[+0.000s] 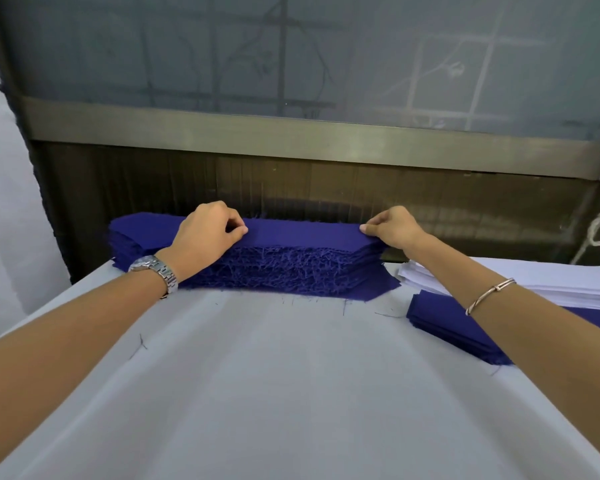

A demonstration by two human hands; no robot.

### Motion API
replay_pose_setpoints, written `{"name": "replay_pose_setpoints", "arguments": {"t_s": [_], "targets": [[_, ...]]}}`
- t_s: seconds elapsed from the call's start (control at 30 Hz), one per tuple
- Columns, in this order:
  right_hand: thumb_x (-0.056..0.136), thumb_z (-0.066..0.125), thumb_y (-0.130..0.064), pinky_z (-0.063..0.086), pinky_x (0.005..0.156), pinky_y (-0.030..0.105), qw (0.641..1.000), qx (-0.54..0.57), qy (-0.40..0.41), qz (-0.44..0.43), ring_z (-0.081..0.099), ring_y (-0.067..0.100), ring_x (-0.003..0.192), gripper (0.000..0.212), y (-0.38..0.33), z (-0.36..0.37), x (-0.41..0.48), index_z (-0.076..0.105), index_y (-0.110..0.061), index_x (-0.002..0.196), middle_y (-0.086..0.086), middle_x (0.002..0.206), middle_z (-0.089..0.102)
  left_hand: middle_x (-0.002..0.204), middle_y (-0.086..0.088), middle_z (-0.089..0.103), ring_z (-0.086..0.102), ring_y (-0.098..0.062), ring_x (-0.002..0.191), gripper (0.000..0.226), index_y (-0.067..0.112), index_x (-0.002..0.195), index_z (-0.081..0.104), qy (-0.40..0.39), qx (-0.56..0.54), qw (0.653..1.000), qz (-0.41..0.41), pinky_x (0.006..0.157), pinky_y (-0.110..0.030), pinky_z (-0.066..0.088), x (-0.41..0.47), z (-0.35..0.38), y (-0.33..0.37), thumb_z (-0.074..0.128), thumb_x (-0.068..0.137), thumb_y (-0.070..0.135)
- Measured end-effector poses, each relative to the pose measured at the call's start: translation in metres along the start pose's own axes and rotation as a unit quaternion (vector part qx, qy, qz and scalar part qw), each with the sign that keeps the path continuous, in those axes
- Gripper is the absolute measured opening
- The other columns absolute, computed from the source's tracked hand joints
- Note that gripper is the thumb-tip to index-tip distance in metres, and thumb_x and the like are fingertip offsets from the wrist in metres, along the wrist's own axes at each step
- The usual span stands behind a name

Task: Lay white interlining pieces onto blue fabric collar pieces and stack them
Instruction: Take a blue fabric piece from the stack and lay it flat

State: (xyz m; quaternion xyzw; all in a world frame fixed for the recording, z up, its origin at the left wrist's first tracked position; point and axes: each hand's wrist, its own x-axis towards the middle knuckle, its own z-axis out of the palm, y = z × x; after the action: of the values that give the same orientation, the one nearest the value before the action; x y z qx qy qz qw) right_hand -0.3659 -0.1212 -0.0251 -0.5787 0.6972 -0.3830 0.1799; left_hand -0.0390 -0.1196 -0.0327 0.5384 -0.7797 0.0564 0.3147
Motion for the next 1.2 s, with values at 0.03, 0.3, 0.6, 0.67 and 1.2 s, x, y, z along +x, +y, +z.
{"name": "replay_pose_setpoints", "arguments": {"t_s": [0.03,0.3,0.6,0.67,1.2], "targets": [[0.093,0.07,-0.021,0.046,0.086,0.032,1.0,0.004,0.0,0.003,0.059,0.018,0.097,0.018,-0.001,0.0,0.0,0.075,-0.008,0.104,0.004,0.1,0.067,0.105,-0.004,0.066,0.06,-0.02,0.092,0.016,0.015,0.103,0.075,-0.002,0.002,1.0,0.002,0.072,-0.035,0.048,0.001,-0.001,0.0,0.065,0.095,0.026],[0.085,0.079,-0.006,0.047,0.081,0.027,0.998,0.025,0.045,-0.022,0.061,0.016,0.092,0.022,-0.005,-0.002,-0.001,0.074,-0.006,0.106,0.0,0.083,0.065,0.104,-0.005,0.068,0.063,-0.023,0.092,0.018,0.016,0.105,0.075,-0.011,0.019,1.0,0.006,0.075,-0.038,0.054,0.001,-0.005,0.003,0.064,0.096,0.027],[0.082,0.08,-0.005,0.055,0.086,0.033,0.992,0.007,0.116,-0.056,0.064,0.019,0.097,0.027,-0.008,-0.006,-0.007,0.073,-0.011,0.107,0.004,0.097,0.067,0.107,-0.004,0.065,0.062,-0.022,0.092,0.018,0.017,0.105,0.074,-0.002,0.032,0.999,0.011,0.073,-0.036,0.052,-0.001,-0.002,0.002,0.063,0.097,0.028],[0.084,0.079,-0.008,0.057,0.091,0.039,0.989,-0.008,0.129,-0.067,0.065,0.019,0.098,0.026,-0.007,-0.006,-0.011,0.073,-0.013,0.109,0.003,0.096,0.069,0.108,-0.004,0.066,0.063,-0.022,0.093,0.019,0.016,0.105,0.074,-0.002,0.033,0.999,0.014,0.075,-0.037,0.054,-0.001,-0.002,0.002,0.063,0.097,0.028],[0.095,0.068,-0.017,0.055,0.091,0.039,0.971,-0.014,0.182,-0.154,0.064,0.02,0.103,0.021,-0.001,-0.006,-0.027,0.073,-0.007,0.114,0.008,0.113,0.071,0.122,-0.004,0.064,0.063,-0.021,0.106,0.039,0.018,0.129,0.061,-0.025,0.029,0.999,-0.014,0.088,-0.04,0.053,0.016,0.002,0.0,0.067,0.093,0.031]]}}
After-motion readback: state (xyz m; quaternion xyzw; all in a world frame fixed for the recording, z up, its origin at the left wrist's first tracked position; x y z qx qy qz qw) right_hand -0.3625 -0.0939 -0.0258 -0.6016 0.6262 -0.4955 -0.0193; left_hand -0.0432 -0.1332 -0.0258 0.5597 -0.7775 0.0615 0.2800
